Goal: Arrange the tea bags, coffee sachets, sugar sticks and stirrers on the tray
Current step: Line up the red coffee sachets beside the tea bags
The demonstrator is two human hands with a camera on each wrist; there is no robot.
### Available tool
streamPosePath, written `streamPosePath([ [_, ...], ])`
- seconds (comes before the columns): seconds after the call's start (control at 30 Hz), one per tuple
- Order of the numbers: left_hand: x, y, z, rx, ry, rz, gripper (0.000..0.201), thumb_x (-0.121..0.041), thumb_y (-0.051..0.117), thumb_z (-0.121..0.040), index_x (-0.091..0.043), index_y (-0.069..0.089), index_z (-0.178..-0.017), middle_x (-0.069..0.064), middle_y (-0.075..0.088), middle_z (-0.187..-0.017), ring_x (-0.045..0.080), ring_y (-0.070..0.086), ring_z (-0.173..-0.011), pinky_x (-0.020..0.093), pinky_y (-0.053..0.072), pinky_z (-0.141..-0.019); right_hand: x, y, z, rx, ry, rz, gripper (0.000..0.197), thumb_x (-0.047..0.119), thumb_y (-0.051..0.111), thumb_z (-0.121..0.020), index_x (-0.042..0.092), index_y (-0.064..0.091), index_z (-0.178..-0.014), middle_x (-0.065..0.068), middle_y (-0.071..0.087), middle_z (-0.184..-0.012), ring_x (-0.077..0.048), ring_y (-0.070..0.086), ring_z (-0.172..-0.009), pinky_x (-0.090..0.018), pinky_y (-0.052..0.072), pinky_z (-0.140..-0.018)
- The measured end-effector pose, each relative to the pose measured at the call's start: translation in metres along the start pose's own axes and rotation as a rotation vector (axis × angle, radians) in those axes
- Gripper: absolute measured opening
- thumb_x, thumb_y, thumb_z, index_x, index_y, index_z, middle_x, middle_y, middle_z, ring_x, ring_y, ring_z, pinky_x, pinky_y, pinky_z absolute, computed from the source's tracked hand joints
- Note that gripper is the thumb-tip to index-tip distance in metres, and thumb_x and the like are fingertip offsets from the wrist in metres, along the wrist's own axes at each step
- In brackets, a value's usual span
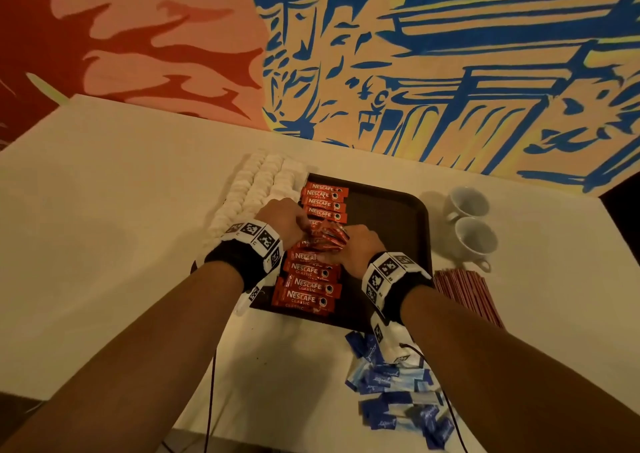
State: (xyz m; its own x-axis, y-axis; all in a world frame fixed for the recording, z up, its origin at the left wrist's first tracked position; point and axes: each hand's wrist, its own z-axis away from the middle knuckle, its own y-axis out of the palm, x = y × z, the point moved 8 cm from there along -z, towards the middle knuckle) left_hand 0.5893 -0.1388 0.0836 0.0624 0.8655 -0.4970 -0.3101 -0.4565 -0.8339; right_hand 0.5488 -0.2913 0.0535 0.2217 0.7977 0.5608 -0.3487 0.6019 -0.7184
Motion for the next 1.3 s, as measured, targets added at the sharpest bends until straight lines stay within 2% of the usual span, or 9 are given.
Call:
streamPosePath([
  [0.2,-0.007,0.007,-0.004,0.029,0.023,-0.105,0.012,-0.015,0.076,-0.084,-0.021,0.078,-0.095,-0.002,0.074,-0.099,0.017,0.068,-0.091,0.026,0.054,-0.078,-0.008,0.002,-0.004,-0.013,0.024,0.053,0.043,0.044,0.083,-0.078,0.02,0.069,-0.111,-0.003,0.073,-0.105,-0.021,0.069,-0.094,-0.039,0.058,-0.088],
  [0.43,-0.011,0.01,-0.005,0.065,0.031,-0.185,0.013,-0.015,0.075,-0.084,-0.02,0.075,-0.096,0.0,0.072,-0.105,0.019,0.067,-0.097,0.03,0.055,-0.085,-0.02,-0.007,-0.005,-0.052,0.041,-0.019,0.032,0.042,0.079,-0.084,0.02,0.07,-0.105,-0.002,0.073,-0.1,-0.021,0.069,-0.092,-0.042,0.058,-0.089],
  [0.53,-0.014,0.008,-0.002,0.059,0.031,-0.178,0.015,-0.014,0.072,-0.088,-0.02,0.075,-0.101,0.001,0.071,-0.11,0.02,0.066,-0.101,0.031,0.054,-0.089,-0.021,-0.019,0.003,-0.1,0.006,-0.097,0.031,0.044,0.076,-0.086,0.02,0.071,-0.105,0.001,0.072,-0.098,-0.016,0.067,-0.087,-0.031,0.055,-0.076],
  [0.6,-0.019,-0.001,0.004,0.024,0.046,-0.137,0.016,-0.016,0.071,-0.089,-0.021,0.075,-0.104,-0.001,0.071,-0.111,0.019,0.066,-0.102,0.031,0.053,-0.091,-0.017,-0.029,0.014,-0.11,-0.039,-0.123,0.03,0.045,0.072,-0.09,0.02,0.071,-0.106,0.002,0.072,-0.097,-0.013,0.066,-0.085,-0.024,0.047,-0.068],
  [0.83,-0.067,-0.052,0.055,-0.154,0.208,0.21,0.011,-0.029,0.064,-0.094,-0.024,0.073,-0.097,-0.013,0.067,-0.1,0.004,0.06,-0.095,0.022,0.043,-0.085,0.003,-0.067,0.078,-0.179,-0.235,-0.344,0.022,0.045,0.072,-0.09,0.025,0.071,-0.101,0.008,0.072,-0.093,-0.003,0.066,-0.086,-0.024,0.046,-0.077],
  [0.9,-0.085,-0.065,0.08,-0.167,0.278,0.314,0.015,-0.036,0.06,-0.097,-0.027,0.073,-0.1,-0.017,0.068,-0.099,-0.004,0.059,-0.093,0.019,0.041,-0.082,0.005,-0.075,0.101,-0.204,-0.259,-0.386,0.023,0.046,0.073,-0.088,0.026,0.071,-0.101,0.008,0.073,-0.095,-0.001,0.066,-0.087,-0.024,0.048,-0.079],
  [1.0,-0.109,-0.072,0.12,-0.146,0.329,0.534,0.022,-0.04,0.059,-0.098,-0.027,0.074,-0.105,-0.015,0.073,-0.098,-0.003,0.065,-0.094,0.024,0.048,-0.09,0.004,-0.082,0.134,-0.225,-0.302,-0.383,0.017,0.043,0.073,-0.089,0.029,0.071,-0.099,0.012,0.072,-0.09,0.007,0.064,-0.081,-0.013,0.043,-0.071],
  [1.1,-0.13,-0.065,0.156,-0.085,0.353,0.611,0.016,-0.042,0.061,-0.096,-0.034,0.071,-0.106,-0.016,0.072,-0.1,-0.005,0.065,-0.095,0.022,0.049,-0.091,0.005,-0.083,0.162,-0.251,-0.356,-0.336,0.021,0.04,0.073,-0.09,0.03,0.071,-0.109,0.011,0.074,-0.097,0.004,0.066,-0.087,-0.019,0.049,-0.079],
  [1.3,-0.139,-0.046,0.202,-0.111,0.318,0.676,0.026,-0.034,0.064,-0.096,-0.028,0.064,-0.121,-0.002,0.069,-0.101,0.006,0.068,-0.081,0.012,0.049,-0.066,-0.001,-0.08,0.209,-0.339,-0.38,-0.354,0.026,0.039,0.077,-0.088,0.032,0.07,-0.112,0.012,0.075,-0.099,0.003,0.067,-0.089,-0.02,0.051,-0.08],
])
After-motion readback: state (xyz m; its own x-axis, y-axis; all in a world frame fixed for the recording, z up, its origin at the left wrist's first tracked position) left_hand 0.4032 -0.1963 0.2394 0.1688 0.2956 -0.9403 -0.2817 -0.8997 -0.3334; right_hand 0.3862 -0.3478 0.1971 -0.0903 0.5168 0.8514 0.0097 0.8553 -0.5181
